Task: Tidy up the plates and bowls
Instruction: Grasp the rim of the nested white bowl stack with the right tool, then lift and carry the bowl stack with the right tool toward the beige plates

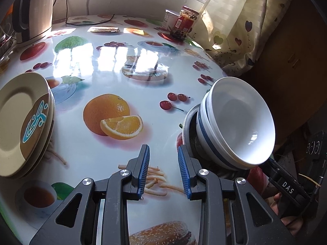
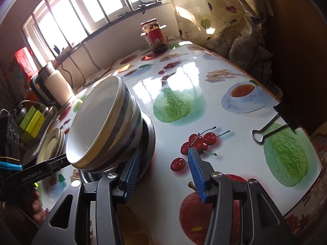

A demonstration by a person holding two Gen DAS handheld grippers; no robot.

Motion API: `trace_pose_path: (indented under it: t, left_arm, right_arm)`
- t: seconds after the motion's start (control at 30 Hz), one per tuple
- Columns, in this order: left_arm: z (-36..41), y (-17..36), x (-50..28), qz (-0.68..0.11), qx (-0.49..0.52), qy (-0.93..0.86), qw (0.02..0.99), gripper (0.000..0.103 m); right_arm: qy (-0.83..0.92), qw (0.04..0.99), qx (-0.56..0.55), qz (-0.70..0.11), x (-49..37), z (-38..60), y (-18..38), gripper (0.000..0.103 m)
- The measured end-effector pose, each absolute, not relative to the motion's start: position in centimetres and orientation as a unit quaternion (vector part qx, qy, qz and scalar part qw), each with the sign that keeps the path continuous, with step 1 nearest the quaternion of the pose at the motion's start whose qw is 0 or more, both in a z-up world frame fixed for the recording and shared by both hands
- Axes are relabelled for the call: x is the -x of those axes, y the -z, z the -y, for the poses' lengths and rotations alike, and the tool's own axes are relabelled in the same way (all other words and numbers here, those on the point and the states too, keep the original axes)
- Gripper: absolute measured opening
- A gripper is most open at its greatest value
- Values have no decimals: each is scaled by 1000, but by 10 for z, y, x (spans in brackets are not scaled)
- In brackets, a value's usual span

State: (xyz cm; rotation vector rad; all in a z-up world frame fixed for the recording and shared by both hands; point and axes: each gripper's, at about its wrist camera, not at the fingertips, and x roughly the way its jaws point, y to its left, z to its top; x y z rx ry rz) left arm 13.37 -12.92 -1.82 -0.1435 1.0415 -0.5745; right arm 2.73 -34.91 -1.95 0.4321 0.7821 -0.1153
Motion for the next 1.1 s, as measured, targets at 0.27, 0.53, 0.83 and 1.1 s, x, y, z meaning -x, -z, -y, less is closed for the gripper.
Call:
trace_pose_path:
  t: [0.27, 0.53, 0.83, 1.1]
  left_arm:
    - [122, 15, -136, -487, 98, 287, 819, 30]
    - [129, 16, -136, -492, 91, 310, 809, 30]
    - [135, 23, -143, -499, 104, 323, 797, 30]
    - [134, 24, -144, -494, 112, 325, 799, 29]
  right_arm:
    - [41, 898, -225, -375, -29, 353, 24, 47]
    - [13, 899, -242, -365, -29, 353, 25, 32]
    - [-22, 898, -257, -356, -30, 355, 27, 21]
    - [-56, 887, -298, -348, -31, 367, 35, 21]
